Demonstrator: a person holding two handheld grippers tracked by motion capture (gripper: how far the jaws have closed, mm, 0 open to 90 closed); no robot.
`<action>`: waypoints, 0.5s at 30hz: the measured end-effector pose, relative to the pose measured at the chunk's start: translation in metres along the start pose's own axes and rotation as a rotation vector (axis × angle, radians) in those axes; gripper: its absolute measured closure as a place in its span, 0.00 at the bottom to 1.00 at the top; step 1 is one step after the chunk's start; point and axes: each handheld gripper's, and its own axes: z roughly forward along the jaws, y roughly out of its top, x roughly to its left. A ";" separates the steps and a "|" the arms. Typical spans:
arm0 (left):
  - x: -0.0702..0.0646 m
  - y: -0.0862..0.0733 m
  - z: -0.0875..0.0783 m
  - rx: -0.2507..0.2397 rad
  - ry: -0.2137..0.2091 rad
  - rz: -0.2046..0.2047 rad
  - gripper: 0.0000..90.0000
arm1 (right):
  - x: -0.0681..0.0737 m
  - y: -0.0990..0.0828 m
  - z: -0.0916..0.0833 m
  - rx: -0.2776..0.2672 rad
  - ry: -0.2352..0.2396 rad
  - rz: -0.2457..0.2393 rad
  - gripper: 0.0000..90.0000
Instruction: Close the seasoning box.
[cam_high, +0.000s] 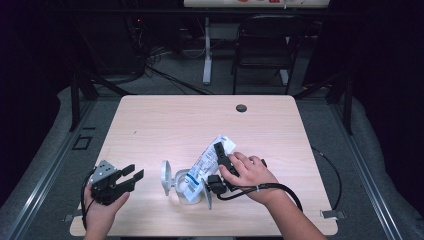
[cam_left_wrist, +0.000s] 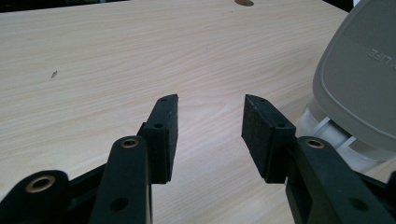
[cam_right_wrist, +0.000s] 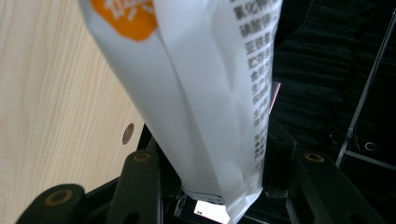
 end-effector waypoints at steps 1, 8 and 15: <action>0.000 0.000 0.000 0.000 0.000 0.000 0.63 | 0.000 0.000 0.000 -0.001 0.001 0.000 0.66; 0.000 0.000 0.000 -0.001 0.001 -0.003 0.63 | 0.000 0.000 -0.001 0.005 0.000 -0.005 0.66; 0.000 0.000 0.000 0.001 0.002 -0.002 0.63 | -0.001 -0.001 0.000 -0.001 -0.004 0.001 0.66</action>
